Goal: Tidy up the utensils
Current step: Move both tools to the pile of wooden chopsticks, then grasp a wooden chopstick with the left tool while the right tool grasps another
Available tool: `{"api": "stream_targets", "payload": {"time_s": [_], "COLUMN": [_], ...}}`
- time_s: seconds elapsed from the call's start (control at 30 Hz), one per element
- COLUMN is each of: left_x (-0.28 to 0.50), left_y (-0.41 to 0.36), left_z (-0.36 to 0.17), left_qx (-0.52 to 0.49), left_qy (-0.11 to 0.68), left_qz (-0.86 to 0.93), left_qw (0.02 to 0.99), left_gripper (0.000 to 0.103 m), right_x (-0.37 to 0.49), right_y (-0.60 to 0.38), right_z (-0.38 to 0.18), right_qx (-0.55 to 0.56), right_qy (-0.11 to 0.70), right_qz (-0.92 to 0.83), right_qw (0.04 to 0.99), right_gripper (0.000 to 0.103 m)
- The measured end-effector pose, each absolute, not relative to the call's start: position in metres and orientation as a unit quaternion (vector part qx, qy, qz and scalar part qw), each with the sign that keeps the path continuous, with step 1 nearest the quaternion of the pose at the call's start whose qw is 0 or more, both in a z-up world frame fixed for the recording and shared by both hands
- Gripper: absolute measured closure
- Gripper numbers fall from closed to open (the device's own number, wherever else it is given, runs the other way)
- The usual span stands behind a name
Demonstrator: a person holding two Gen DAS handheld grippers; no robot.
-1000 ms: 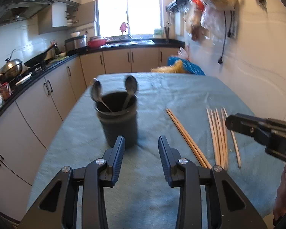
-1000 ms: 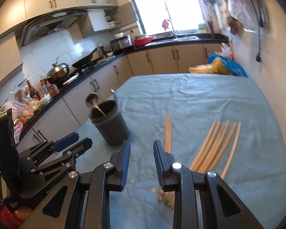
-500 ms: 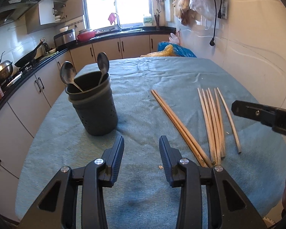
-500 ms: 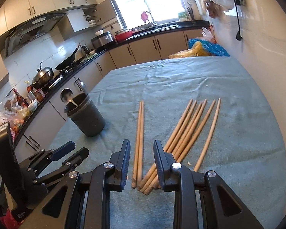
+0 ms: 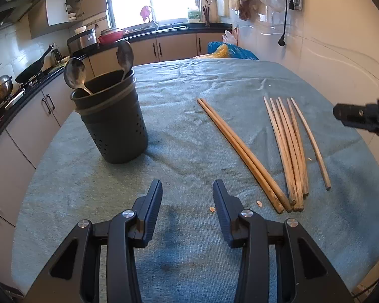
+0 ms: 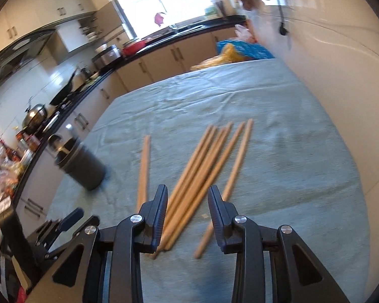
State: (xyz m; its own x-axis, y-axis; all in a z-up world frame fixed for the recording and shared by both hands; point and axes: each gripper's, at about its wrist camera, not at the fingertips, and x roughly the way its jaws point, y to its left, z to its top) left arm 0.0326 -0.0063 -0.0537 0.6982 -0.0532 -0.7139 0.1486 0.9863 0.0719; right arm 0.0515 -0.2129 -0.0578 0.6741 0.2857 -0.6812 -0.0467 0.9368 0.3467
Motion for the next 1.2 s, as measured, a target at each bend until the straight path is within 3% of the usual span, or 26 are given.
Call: {"api": "stream_targets", "payload": {"time_s": [0.23,0.43,0.93,1.0,1.2], "left_x": [0.031,0.033,0.04,0.041,0.052], "left_y": [-0.004,0.0,0.003,0.001,-0.011], "left_z": [-0.052,-0.052,-0.05,-0.048,-0.035], "left_qx": [0.056,0.052,0.051,0.053,0.064], "left_qy": [0.385,0.392,0.396,0.397,0.401], "left_qz": [-0.061,-0.061,-0.064,-0.064,-0.07], "left_qw": [0.919,0.917,0.915,0.914,0.911], "left_gripper": [0.063,0.063,0.063,0.063,0.063], "right_x": [0.098,0.165,0.226,0.228,0.223], "right_y": [-0.24,-0.266,-0.252,-0.248,-0.252], "right_z": [-0.059,-0.078,-0.112,-0.112,-0.11], "right_qx": [0.147,0.164,0.133,0.117,0.12], "right_qy": [0.43,0.493,0.545,0.547,0.533], "right_qz": [0.045,0.001,-0.025,-0.031,-0.019], "right_qw": [0.89,0.855,0.827,0.829,0.837], "right_gripper": [0.068,0.087,0.089,0.094,0.097]}}
